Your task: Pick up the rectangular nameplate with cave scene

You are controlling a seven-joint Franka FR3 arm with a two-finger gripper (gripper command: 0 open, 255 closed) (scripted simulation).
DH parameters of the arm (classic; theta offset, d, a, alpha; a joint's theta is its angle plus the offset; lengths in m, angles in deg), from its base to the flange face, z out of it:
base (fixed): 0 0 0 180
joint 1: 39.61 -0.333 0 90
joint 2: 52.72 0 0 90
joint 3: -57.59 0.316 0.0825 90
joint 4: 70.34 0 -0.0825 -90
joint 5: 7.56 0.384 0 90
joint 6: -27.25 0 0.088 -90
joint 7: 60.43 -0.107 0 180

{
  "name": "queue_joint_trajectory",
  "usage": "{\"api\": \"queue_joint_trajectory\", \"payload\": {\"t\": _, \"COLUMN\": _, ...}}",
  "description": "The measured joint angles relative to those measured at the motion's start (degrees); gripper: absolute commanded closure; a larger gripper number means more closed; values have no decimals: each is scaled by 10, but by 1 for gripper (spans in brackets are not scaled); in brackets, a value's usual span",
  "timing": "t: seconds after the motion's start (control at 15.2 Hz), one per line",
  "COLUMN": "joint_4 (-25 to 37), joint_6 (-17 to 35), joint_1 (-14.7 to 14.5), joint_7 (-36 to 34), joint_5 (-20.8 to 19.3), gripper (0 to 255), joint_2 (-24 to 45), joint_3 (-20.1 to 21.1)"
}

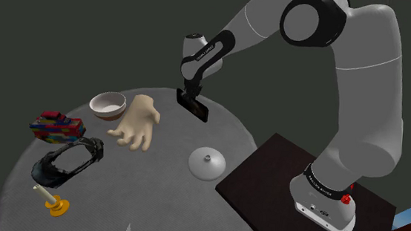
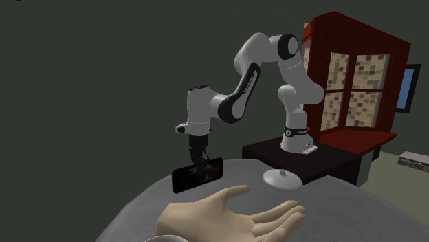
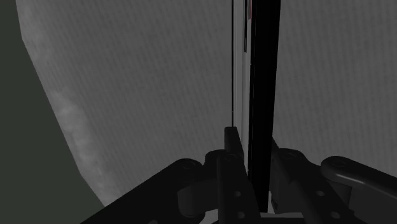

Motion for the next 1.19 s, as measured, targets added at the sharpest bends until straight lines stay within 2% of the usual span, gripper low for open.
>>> {"api": "queue_joint_trajectory", "payload": {"t": 0.26, "joint_4": -1, "joint_6": -6, "joint_1": 1, "joint_7": 1, "joint_5": 0, "gripper": 255, "joint_2": -7, "joint_3": 0}}
{"api": "queue_joint_trajectory", "payload": {"t": 1.19, "joint_4": 3, "joint_6": -81, "joint_1": 1, "joint_7": 3, "joint_5": 0, "gripper": 255, "joint_2": -78, "joint_3": 0}}
